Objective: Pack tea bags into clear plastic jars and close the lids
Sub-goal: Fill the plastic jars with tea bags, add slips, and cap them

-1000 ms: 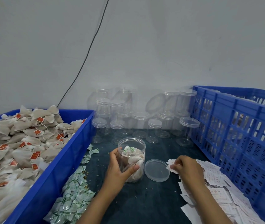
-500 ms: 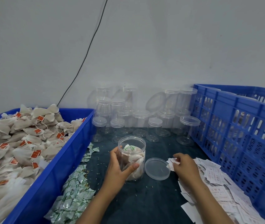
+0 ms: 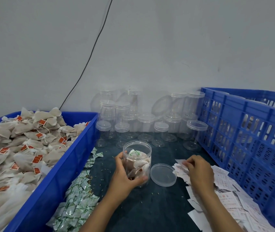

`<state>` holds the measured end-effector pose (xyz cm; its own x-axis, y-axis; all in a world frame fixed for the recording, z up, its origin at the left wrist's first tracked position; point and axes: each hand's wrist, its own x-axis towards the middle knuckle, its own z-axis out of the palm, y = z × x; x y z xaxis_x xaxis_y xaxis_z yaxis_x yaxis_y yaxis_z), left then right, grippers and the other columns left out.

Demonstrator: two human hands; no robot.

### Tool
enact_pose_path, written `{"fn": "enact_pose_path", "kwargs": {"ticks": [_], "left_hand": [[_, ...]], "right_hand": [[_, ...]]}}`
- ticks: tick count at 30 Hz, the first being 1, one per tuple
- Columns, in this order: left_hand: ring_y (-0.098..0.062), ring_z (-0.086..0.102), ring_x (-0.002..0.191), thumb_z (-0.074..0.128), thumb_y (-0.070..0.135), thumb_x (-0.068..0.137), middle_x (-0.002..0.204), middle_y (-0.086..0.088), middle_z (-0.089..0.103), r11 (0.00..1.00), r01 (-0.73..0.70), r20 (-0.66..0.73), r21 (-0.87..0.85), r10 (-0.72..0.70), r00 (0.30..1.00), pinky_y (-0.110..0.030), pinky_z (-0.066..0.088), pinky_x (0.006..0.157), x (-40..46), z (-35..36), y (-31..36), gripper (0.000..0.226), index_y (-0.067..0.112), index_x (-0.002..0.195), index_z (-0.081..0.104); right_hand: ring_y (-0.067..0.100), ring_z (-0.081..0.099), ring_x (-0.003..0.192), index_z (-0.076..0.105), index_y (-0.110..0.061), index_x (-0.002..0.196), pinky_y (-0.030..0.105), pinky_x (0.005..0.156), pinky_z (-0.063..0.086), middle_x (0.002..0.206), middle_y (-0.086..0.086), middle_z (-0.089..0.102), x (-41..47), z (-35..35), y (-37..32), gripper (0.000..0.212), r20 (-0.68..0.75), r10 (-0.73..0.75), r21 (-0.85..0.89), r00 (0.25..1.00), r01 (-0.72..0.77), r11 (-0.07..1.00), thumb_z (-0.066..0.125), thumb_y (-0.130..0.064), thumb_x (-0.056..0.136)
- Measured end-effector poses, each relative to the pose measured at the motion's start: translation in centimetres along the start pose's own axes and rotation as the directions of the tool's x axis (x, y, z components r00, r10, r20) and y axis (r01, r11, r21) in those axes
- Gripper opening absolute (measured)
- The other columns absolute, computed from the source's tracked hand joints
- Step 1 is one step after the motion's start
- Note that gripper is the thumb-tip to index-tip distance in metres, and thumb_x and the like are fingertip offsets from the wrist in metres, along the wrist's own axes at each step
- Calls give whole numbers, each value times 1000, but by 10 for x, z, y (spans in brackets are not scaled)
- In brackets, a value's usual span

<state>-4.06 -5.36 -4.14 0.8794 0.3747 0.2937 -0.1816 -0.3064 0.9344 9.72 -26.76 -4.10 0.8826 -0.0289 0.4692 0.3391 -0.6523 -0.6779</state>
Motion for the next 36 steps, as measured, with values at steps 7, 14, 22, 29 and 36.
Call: {"fn": "enact_pose_path", "kwargs": {"ticks": [7,14,22,29,36], "left_hand": [[-1,55,115,91,21,61,130,12,52,1000,-11,-13,28,12,1000,-27,48,99,-1,1,0,97,37,132,27],[-3,59,112,87,31,60,126,12,56,997,-66,-34,30,67,997,-30,52,95,-7,2,6,89,40,128,31],[-3,59,109,85,45,58,123,16,58,989,-110,-45,100,115,992,-31,51,92,-9,3,11,90,49,127,28],[-5,57,113,85,46,56,128,14,56,985,-113,-47,129,120,992,-33,50,95,-6,2,6,96,42,132,27],[9,50,115,89,35,56,125,25,52,986,-105,-60,130,114,992,-12,42,93,-5,3,-1,92,44,125,29]], "right_hand": [[10,59,72,67,-14,72,16,63,45,76,-4,63,-5,-43,-63,14,-229,-268,373,936,339,864,73,-4,80],[5,61,76,72,-10,80,21,74,52,80,-6,66,-17,-44,-143,11,162,-651,294,741,594,749,72,1,79],[17,58,74,74,-18,91,27,67,47,86,0,66,-4,-20,-177,34,743,-467,-78,479,756,650,52,6,82],[-7,52,73,75,-27,91,11,63,36,70,-30,58,2,-38,-157,52,538,-591,183,601,601,778,42,12,84],[24,46,125,51,-23,125,35,103,39,125,3,56,-14,-12,-68,42,400,-225,186,889,161,969,64,-9,88]]}}
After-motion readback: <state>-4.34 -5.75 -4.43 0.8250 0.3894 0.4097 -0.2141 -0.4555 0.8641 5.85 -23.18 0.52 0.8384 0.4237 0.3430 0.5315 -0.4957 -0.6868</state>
